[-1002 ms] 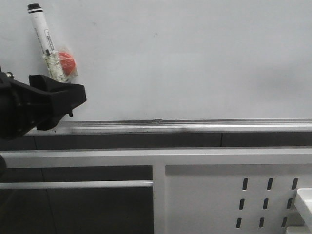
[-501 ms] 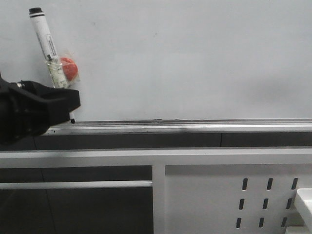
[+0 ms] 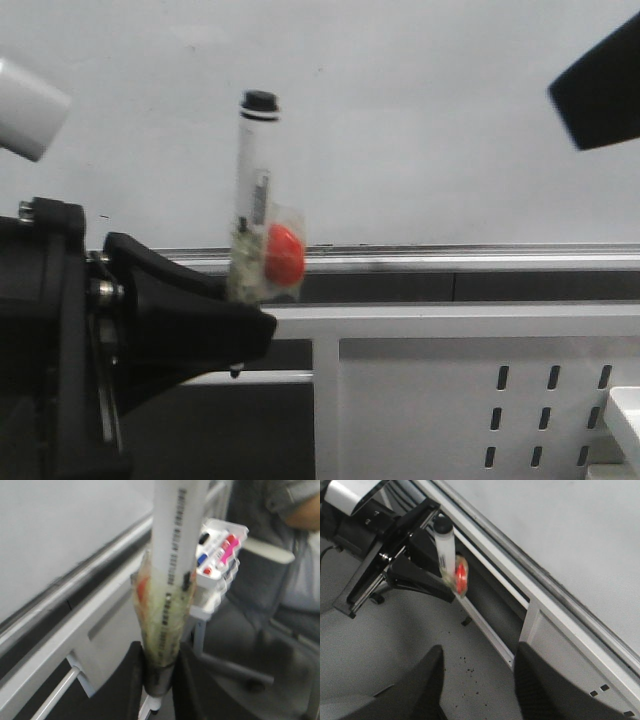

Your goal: Write number 1 on whiteboard

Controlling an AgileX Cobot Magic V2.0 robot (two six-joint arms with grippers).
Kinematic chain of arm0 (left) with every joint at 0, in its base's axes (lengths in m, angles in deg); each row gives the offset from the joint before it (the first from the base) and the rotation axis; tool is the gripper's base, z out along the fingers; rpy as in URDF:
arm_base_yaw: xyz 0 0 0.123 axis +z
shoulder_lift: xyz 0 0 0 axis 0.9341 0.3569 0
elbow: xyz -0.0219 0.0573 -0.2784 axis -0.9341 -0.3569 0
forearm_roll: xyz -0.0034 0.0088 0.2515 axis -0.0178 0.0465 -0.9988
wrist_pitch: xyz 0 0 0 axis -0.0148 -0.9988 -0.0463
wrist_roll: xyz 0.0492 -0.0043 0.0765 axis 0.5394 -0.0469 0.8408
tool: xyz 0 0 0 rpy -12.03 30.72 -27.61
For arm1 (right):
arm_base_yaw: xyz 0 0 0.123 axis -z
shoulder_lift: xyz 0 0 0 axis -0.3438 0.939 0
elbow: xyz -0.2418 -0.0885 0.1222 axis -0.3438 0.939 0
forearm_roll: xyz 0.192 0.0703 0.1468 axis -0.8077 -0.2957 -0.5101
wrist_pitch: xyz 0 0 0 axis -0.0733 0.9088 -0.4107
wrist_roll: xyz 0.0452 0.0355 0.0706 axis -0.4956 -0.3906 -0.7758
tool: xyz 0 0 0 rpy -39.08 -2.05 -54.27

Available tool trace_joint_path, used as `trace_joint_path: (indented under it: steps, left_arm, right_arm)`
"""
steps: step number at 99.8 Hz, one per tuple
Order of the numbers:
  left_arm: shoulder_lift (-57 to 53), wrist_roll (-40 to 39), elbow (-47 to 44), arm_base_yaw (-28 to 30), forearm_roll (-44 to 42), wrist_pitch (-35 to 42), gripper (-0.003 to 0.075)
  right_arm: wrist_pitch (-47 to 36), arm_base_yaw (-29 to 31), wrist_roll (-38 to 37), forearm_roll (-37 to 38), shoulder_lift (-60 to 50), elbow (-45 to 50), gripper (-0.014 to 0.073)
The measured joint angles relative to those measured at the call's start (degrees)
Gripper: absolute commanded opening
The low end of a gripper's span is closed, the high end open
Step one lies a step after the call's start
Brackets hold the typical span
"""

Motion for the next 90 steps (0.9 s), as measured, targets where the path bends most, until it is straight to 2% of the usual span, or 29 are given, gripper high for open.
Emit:
trace_joint_path:
  steps: [8, 19, 36, 52, 90]
  left_arm:
    - [-3.7, 0.0, 3.3, -1.7, -6.1, -13.6, -0.0020]
    - [-8.6, 0.0, 7.9, -5.1, -9.2, -30.1, -0.0020]
    - [-11.7, 0.0, 13.7, -9.4, -9.8, -44.8, -0.0020]
    - [-11.8, 0.0, 15.0, -11.3, -9.8, -48.6, -0.0020]
    - [-11.8, 0.0, 17.7, -12.2, -9.8, -46.4, -0.0020]
  right_arm:
    - [0.1, -1.2, 0.3, 1.3, 3.9, -2.0, 0.0398]
    - [0.1, -3.3, 1.4, 2.0, 8.4, -4.3, 0.0398]
    - [-1.2, -7.1, 1.7, 2.7, 13.2, -7.3, 0.0398]
    - [-3.9, -8.3, 2.2, 2.7, 16.0, -8.9, 0.0398]
    - [-7.2, -9.0, 4.1, 2.8, 18.5, -9.9, 0.0384]
